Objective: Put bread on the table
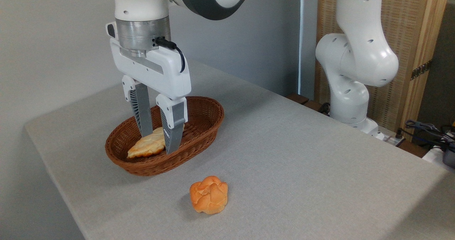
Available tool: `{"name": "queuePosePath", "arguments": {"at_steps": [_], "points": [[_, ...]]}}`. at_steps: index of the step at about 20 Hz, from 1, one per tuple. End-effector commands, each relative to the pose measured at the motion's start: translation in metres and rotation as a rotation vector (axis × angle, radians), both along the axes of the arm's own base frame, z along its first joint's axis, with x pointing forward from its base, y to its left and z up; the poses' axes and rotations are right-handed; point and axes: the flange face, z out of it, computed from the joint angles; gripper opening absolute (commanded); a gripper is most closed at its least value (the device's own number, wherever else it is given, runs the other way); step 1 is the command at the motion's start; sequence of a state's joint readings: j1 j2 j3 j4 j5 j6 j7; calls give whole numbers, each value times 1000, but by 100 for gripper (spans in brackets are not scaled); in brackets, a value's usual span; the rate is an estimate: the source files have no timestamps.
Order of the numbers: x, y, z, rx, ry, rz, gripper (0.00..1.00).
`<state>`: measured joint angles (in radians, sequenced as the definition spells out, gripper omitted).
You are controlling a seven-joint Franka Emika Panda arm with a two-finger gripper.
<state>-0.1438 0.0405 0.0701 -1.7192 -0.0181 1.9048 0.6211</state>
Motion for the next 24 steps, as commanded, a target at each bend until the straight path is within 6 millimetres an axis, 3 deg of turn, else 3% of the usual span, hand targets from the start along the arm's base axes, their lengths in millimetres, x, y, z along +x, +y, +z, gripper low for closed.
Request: {"name": "queuePosePath", "arguments": {"at_steps": [1, 5, 9, 13, 15, 24], "points": [[-2, -4, 5, 4, 4, -6, 100], [-2, -15, 0, 4, 15, -15, 100], [-2, -55, -18, -4, 47, -21, 100], [-4, -113, -53, -10, 109, -38, 100], [-5, -129, -67, -28, 138, -42, 100], [3, -149, -122, -89, 238, -43, 100]]}}
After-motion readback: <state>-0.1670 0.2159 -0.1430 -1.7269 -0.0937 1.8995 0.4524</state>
